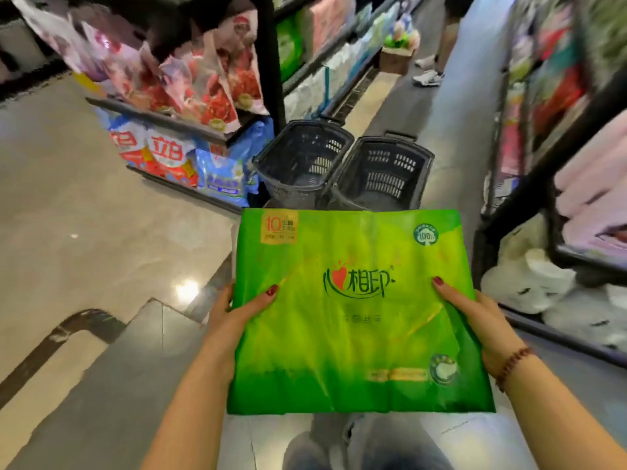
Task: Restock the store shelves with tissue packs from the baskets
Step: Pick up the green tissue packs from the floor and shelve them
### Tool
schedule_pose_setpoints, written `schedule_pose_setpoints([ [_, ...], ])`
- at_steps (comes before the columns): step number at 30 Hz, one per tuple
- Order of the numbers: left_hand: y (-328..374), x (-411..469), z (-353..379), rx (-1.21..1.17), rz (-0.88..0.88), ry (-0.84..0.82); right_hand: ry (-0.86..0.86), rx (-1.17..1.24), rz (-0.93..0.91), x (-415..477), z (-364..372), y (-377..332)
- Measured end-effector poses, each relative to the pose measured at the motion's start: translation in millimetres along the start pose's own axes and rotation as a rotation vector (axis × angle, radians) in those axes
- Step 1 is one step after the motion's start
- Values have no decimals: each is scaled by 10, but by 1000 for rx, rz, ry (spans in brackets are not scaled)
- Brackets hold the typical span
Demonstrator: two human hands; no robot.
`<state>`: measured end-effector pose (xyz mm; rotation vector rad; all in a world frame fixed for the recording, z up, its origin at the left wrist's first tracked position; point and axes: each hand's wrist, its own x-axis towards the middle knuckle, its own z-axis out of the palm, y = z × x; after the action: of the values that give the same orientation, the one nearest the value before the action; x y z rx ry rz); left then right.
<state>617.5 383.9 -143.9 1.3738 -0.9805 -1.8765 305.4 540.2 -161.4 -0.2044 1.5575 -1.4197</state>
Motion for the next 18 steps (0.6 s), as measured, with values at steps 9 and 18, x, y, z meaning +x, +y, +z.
schedule_pose_setpoints([
  [9, 138, 991, 1367, 113, -23, -202, 193, 142, -17, 563, -893, -326],
  [18, 379, 1701, 2486, 199, -86, -264, 263, 188, 1, 1185, -1554, -872],
])
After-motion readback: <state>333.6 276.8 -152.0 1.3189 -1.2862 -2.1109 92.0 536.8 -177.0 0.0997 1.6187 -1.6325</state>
